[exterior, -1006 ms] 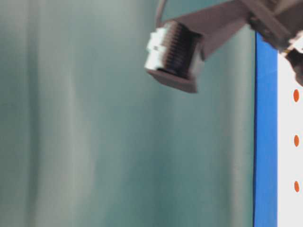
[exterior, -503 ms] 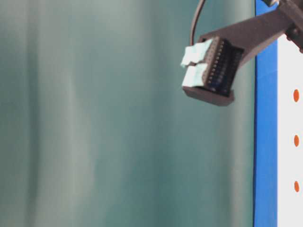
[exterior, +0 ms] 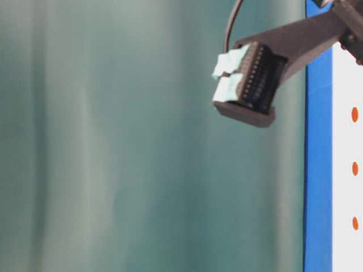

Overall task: Touch the tip of the soldering iron to the mark.
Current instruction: 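Close the right gripper on the orange handle and lift the iron, then carry the iron with the right gripper over the rightmost red dot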

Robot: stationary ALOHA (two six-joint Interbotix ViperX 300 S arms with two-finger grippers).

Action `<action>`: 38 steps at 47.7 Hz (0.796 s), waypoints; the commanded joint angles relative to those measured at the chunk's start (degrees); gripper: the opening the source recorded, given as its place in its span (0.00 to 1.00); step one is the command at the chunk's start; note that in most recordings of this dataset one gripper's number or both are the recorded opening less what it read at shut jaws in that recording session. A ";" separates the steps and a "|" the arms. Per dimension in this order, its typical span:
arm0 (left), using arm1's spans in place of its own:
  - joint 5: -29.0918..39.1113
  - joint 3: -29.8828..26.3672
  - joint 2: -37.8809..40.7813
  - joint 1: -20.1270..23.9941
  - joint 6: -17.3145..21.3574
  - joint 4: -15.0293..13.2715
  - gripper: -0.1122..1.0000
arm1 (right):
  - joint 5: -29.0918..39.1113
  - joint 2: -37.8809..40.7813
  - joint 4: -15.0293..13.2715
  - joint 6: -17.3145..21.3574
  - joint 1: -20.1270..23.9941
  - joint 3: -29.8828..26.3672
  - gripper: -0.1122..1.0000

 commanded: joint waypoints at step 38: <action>-0.70 -0.26 0.44 0.18 -0.09 0.09 0.10 | 20.57 -25.58 -2.37 -1.67 -5.89 3.34 0.16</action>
